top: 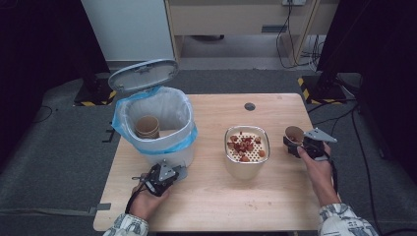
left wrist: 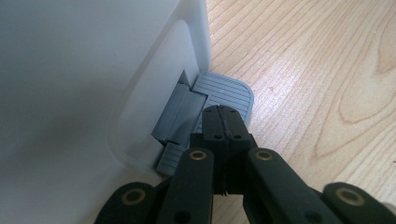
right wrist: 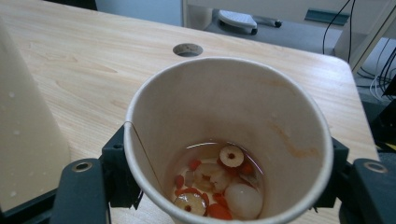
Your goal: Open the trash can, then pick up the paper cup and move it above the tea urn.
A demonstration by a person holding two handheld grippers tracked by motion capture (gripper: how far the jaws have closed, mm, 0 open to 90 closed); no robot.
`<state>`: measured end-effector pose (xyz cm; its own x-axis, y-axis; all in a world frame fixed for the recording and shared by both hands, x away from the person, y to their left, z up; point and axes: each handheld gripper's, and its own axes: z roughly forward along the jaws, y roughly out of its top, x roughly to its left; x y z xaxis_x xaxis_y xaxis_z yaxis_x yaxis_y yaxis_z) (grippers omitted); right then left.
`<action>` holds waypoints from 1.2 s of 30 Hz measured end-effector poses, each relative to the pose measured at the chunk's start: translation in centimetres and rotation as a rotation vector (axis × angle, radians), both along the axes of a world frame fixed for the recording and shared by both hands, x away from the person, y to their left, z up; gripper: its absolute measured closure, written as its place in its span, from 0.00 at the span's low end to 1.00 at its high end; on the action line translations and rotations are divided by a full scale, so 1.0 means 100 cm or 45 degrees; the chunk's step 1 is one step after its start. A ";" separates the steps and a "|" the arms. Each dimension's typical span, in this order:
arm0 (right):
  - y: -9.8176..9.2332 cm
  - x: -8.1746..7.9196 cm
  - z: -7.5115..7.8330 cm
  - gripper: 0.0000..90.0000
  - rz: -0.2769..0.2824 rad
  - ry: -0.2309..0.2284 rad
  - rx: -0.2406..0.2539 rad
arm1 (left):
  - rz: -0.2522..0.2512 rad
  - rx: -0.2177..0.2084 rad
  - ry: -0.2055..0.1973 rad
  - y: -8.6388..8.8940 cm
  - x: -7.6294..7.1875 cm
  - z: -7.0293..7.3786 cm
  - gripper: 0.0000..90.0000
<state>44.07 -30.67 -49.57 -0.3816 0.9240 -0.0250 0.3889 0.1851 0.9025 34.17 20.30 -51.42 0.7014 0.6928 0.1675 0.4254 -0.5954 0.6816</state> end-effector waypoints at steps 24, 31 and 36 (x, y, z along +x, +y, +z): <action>-0.005 0.009 0.056 0.34 0.070 -0.052 -0.136 | 0.000 -0.003 0.002 0.000 0.000 0.000 1.00; -0.001 0.014 0.078 0.34 0.080 -0.088 -0.162 | -0.001 0.000 0.001 0.000 0.000 0.000 1.00; 0.003 0.020 0.097 0.34 0.089 -0.125 -0.177 | -0.003 0.000 0.000 -0.001 0.000 0.000 1.00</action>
<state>46.03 -30.32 -39.91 -0.4344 0.8803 -0.1908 0.2823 0.3343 0.8992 34.20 20.20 -51.43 0.7031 0.6910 0.1677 0.4238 -0.5966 0.6815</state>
